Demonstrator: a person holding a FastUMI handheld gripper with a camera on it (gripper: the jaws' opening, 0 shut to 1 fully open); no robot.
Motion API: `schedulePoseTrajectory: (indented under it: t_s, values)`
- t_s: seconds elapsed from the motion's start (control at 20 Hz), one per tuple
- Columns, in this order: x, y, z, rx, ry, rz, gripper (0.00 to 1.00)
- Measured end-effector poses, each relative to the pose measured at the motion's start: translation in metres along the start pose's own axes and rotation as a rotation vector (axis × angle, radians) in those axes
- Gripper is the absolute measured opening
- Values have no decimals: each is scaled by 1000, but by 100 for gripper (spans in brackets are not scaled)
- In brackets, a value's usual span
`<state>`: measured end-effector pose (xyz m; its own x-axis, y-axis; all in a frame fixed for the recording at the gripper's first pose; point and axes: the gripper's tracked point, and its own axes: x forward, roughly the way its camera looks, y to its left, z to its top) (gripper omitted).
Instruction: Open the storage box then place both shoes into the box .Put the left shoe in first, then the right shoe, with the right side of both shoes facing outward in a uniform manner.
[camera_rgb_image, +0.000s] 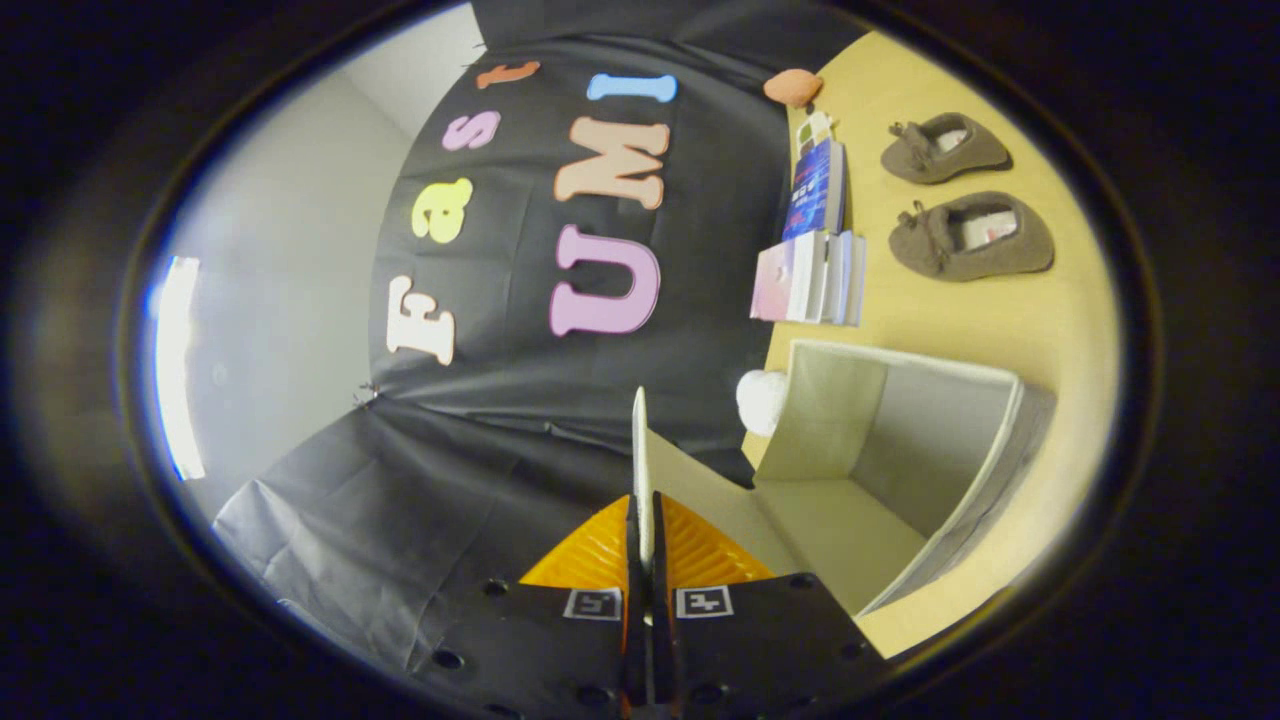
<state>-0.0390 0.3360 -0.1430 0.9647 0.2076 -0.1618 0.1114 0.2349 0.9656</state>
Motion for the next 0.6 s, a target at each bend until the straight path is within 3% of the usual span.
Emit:
schedulePoseTrajectory:
  t_s: [0.35,0.6]
  values:
    - [9,6,-106,0,94,22,6]
    - [14,-9,-153,-26,143,1,6]
